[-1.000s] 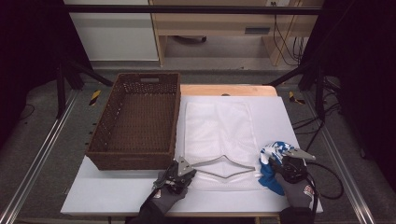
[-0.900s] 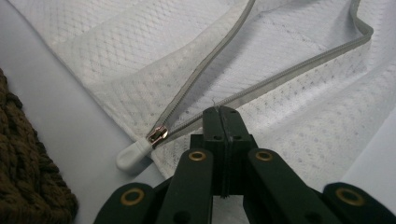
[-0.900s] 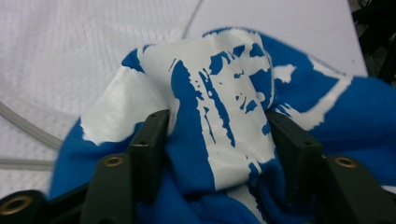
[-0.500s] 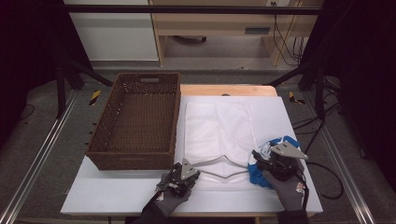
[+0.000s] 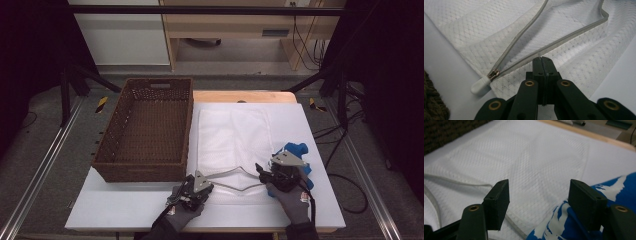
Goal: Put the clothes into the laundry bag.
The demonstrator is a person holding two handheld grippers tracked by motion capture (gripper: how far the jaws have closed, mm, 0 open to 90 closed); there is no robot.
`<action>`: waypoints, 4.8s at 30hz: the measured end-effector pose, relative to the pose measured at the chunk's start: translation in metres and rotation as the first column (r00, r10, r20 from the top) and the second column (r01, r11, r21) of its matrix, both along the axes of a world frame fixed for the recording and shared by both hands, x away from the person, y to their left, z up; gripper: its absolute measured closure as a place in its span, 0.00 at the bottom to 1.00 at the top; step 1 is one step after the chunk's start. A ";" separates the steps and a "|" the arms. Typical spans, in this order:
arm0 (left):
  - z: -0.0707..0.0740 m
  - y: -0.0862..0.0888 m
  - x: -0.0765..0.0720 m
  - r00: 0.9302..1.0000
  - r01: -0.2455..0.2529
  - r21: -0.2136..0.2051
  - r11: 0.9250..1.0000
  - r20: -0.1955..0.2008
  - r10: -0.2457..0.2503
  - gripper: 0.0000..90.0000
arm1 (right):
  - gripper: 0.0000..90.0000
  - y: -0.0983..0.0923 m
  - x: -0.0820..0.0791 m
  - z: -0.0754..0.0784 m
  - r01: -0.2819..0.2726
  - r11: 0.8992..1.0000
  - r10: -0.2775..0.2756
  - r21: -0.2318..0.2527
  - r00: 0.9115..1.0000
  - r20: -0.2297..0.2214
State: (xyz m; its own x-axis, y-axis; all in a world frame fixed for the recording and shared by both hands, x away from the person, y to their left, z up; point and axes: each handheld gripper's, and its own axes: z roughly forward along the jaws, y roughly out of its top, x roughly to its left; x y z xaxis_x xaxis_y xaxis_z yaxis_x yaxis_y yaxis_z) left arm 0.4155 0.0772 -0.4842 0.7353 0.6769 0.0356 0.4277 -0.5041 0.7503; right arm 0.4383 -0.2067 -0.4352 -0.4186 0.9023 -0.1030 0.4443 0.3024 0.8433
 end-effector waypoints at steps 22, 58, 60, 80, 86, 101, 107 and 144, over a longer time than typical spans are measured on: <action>0.000 0.001 0.000 1.000 -0.002 -0.012 1.000 0.000 0.002 1.00 | 0.43 0.037 0.008 -0.027 -0.112 0.993 0.114 0.026 0.989 -0.099; 0.007 -0.003 -0.001 1.000 0.009 -0.020 1.000 0.009 -0.009 0.96 | 0.99 0.034 0.012 -0.006 -0.117 0.989 0.118 0.094 0.993 0.000; 0.013 -0.002 -0.002 1.000 0.011 -0.040 0.999 0.025 -0.010 0.93 | 0.99 0.033 0.011 -0.005 -0.119 0.988 0.119 0.103 0.993 0.000; 0.070 -0.031 0.034 0.993 0.007 -0.092 0.996 0.121 0.004 0.66 | 0.99 0.032 0.008 0.004 -0.157 0.980 0.155 0.125 0.988 0.024; 0.061 -0.051 0.049 0.996 0.017 -0.056 0.998 0.084 -0.012 0.67 | 0.99 0.032 0.007 0.004 -0.168 0.978 0.166 0.121 0.986 0.024; 0.056 -0.058 0.053 0.996 0.037 -0.010 0.999 0.077 -0.036 0.98 | 0.98 0.034 0.007 0.004 -0.179 0.977 0.179 0.113 0.984 0.013; 0.061 -0.056 0.052 0.997 0.044 -0.040 0.998 0.064 -0.041 0.98 | 0.75 0.023 -0.008 0.004 -0.174 0.976 0.171 0.133 0.985 0.031; 0.070 -0.051 0.046 0.999 0.042 -0.136 0.990 0.039 -0.037 0.99 | 0.77 -0.052 -0.013 -0.043 0.169 0.982 -0.177 -0.078 0.979 -0.103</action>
